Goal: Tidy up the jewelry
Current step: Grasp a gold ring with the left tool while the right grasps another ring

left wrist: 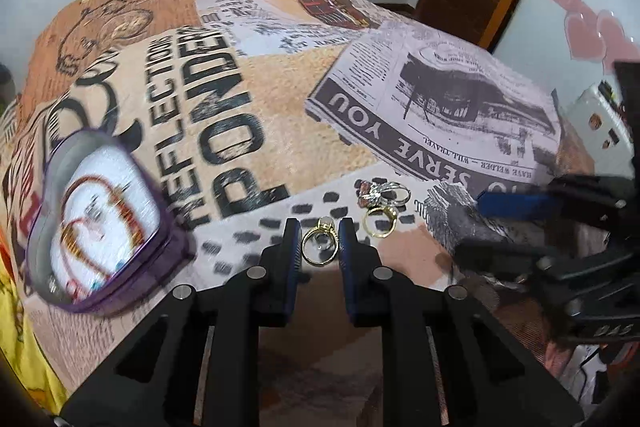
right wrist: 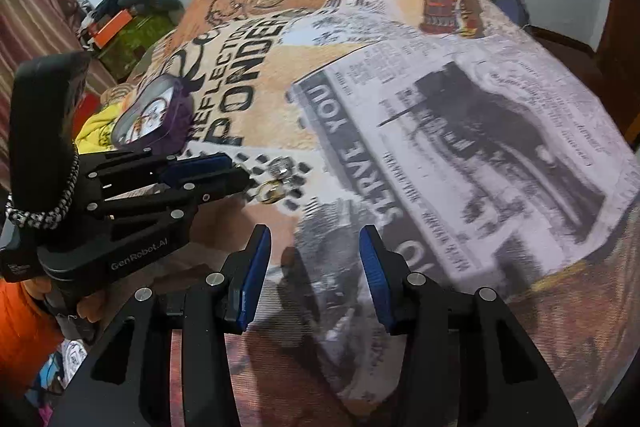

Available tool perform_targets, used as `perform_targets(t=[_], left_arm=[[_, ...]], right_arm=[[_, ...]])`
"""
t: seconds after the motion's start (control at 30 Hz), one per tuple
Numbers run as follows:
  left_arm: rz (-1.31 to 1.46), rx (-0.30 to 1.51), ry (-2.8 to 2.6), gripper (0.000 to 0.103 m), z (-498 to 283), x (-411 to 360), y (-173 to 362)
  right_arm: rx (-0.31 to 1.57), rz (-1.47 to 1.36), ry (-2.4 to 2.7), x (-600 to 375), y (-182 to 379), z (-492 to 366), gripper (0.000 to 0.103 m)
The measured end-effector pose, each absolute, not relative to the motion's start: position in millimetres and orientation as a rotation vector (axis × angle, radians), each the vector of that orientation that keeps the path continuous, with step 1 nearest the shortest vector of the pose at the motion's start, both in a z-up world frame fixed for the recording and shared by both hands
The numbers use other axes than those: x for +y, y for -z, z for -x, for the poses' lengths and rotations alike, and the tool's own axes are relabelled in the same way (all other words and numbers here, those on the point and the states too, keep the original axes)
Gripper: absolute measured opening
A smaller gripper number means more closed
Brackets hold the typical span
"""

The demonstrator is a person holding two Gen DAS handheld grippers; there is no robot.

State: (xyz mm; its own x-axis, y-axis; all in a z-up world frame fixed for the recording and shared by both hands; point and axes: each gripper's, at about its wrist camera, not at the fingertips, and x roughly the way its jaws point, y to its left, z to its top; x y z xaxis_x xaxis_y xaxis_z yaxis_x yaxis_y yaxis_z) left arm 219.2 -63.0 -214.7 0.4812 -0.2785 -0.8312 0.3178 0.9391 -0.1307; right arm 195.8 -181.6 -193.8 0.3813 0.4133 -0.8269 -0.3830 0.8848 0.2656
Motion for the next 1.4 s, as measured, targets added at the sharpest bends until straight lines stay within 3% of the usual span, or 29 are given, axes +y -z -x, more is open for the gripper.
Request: perform_targets(t=[0.47, 0.7, 1.07, 1.4], left_arm=[[0.04, 0.955, 0.321, 0.018, -192.6, -17.0, 198.0], [0.064, 0.953, 0.314, 0.018, -191.3, -6.3, 202.4], [0.083, 0.92, 0.298, 0.018, -180.3, 1.7, 189.6], [0.085, 0.846, 0.26, 0.018, -161.7, 17.2, 153.9]], right_arm=[[1.082, -0.044, -0.539, -147.8, 205.6, -217.2, 0.042], [1.039, 0.038, -0.482, -140.0, 206.1, -216.7, 0.019], [1.031, 0.042, -0.486, -142.9, 192.2, -202.8, 0.018], [0.92, 0.021, -0.498, -143.5, 145.2, -195.5, 0.018]])
